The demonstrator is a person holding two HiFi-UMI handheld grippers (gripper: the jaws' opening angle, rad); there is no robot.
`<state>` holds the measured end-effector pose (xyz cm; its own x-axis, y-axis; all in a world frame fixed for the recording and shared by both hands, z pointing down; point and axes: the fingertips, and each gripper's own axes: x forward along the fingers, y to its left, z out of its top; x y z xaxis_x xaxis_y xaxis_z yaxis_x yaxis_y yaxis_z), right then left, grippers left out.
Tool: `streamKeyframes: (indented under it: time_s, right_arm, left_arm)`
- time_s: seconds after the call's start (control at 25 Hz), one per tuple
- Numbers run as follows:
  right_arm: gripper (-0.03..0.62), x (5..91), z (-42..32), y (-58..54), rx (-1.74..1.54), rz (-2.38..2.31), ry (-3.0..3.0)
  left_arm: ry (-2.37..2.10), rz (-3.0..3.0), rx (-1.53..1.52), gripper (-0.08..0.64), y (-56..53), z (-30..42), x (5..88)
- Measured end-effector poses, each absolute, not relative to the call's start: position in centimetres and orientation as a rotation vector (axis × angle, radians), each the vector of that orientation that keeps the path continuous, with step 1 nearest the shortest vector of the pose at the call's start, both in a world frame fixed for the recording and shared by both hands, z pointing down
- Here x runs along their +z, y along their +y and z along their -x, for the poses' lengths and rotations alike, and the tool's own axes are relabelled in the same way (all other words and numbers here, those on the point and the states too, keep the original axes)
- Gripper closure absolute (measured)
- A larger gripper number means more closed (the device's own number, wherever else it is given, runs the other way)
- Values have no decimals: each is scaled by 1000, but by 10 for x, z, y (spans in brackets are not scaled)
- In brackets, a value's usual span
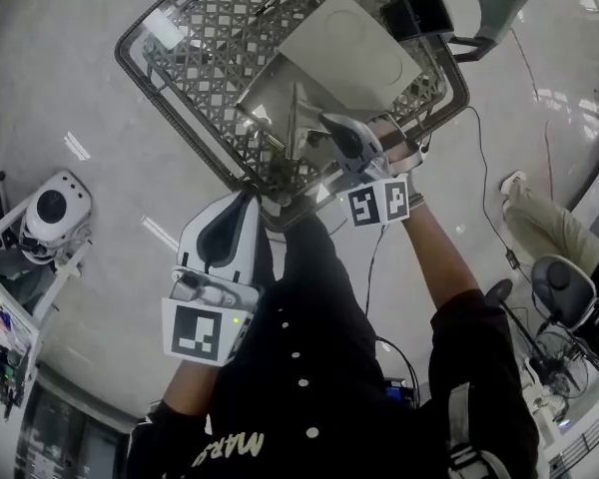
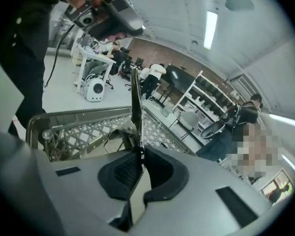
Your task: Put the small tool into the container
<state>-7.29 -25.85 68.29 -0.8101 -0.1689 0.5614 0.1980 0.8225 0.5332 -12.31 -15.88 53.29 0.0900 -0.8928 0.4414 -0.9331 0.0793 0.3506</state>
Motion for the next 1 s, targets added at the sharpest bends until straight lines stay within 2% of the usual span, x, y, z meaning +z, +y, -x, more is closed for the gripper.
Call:
streamKeyframes:
  time_s: [0.44, 1.0]
  right_arm:
    - [575, 739, 76, -247, -1365, 305, -2131]
    - [574, 769, 72, -256, -1930, 625, -1855]
  left_arm:
    - [-1738, -1746, 67, 528, -153, 105, 572]
    - [-1673, -1696, 67, 528, -147, 88, 606]
